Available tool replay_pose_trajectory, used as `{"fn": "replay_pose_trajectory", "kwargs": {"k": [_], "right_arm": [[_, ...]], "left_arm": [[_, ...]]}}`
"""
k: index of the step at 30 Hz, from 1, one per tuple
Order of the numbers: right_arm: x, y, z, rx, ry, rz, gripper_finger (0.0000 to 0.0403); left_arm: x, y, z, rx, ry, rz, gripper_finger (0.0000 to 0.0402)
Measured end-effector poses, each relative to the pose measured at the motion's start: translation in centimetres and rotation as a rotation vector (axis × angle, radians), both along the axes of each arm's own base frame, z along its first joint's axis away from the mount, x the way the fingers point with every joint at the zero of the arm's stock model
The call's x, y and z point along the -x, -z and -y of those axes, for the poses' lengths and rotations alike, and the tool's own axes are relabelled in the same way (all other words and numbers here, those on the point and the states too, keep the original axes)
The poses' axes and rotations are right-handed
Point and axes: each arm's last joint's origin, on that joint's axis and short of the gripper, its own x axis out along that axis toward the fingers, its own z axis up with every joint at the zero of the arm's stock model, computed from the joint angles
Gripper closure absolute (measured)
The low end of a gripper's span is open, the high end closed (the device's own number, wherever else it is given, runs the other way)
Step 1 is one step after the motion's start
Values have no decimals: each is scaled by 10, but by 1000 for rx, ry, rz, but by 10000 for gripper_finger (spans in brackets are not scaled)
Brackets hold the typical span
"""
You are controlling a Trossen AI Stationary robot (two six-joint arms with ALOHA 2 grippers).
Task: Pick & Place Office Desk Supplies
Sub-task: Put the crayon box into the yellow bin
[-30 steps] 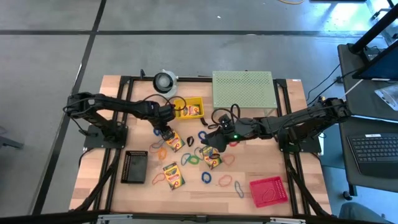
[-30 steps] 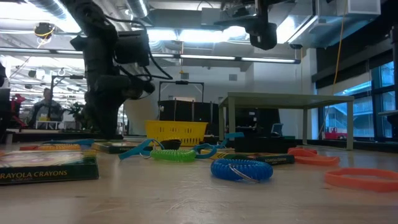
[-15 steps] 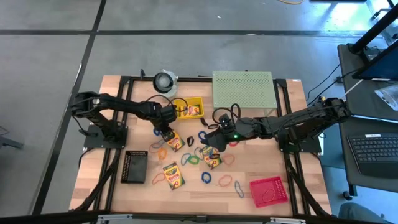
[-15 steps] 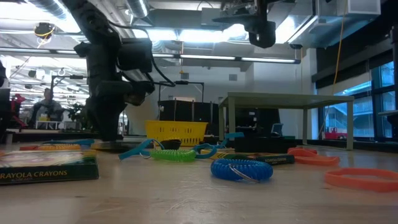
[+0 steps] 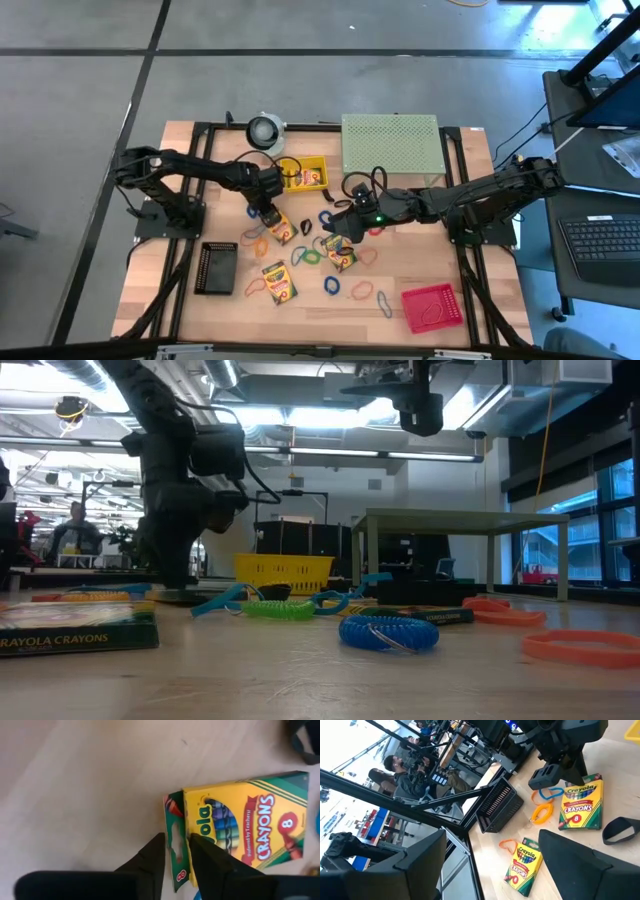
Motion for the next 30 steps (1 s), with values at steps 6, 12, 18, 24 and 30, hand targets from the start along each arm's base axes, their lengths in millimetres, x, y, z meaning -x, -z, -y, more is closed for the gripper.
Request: {"fn": "replay_pose_trajectory", "kwargs": {"k": [6,12,18,24,30], "right_arm": [[0,0,0,1,0,0,85],[0,0,0,1,0,0,85],[0,0,0,0,-4,0,85],[0,0,0,-3,-16,-1,85],[0,0,0,-3,-18,-1,85]], "left_arm": [[1,0,-4,61,-21,14,394],[1,-4,-7,147,-35,36,400],[-13,-33,-12,135,-18,150,400],[-24,-58,-16,149,-2,222,400],[-32,-78,-17,202,33,279,400]]}}
